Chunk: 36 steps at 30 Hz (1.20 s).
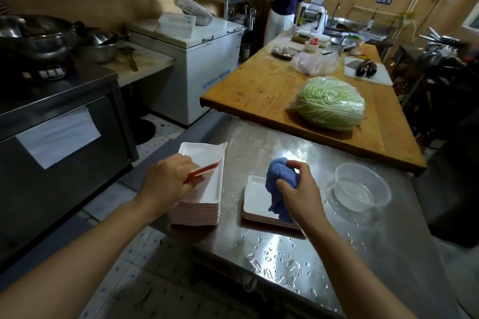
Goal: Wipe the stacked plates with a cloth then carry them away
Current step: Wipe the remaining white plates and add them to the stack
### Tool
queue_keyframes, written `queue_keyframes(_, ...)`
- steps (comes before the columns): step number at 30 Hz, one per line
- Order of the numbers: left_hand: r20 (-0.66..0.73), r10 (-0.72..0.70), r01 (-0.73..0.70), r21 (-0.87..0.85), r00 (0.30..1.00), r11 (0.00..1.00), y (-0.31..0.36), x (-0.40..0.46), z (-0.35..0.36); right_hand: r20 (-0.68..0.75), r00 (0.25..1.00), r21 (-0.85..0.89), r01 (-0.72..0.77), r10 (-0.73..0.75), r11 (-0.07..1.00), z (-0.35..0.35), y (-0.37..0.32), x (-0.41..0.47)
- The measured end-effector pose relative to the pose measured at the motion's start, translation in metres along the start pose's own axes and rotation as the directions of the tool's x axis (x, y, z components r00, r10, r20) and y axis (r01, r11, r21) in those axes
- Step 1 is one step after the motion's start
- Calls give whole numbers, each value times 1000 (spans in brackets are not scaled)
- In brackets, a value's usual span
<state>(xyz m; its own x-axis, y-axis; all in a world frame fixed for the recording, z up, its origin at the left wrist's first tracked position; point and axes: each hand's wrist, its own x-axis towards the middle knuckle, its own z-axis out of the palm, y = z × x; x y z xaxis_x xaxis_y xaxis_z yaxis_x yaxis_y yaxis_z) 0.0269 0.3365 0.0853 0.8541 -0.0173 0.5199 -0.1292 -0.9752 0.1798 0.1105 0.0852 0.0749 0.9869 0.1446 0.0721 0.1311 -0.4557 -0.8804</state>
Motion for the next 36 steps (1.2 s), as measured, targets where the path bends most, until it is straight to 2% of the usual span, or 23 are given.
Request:
queue_keyframes(6, 194, 116, -156, 204, 974, 967, 5, -16, 24, -20, 1000, 54, 21, -20, 998, 6, 0, -10)
queue_keyframes(12, 240, 66, -138, 298, 969, 944, 8, -24, 46, -54, 999, 63, 9, -5, 998, 7, 1, -16)
queue_keyframes(16, 235, 61, -140, 339, 970, 930, 8, -22, 59, -74, 997, 47, -18, 22, 999, 7, 6, -20)
queue_keyframes(23, 352, -29, -87, 309, 935, 947, -11, -23, 74, -105, 993, 78, -44, 52, 996, 4, 11, -24)
queue_keyframes(29, 364, 4, -123, 305, 931, 944, -24, -20, 83, -109, 991, 75, -70, 78, 995, 2, 15, -18)
queue_keyframes(32, 430, -45, -114, 337, 901, 934, -27, -17, 84, -96, 992, 76, -78, 85, 994, 2, 19, -10)
queue_keyframes(36, 474, -204, -40, 456, 857, 889, -18, -12, 87, -74, 993, 82, -87, 93, 993, -4, 31, 1)
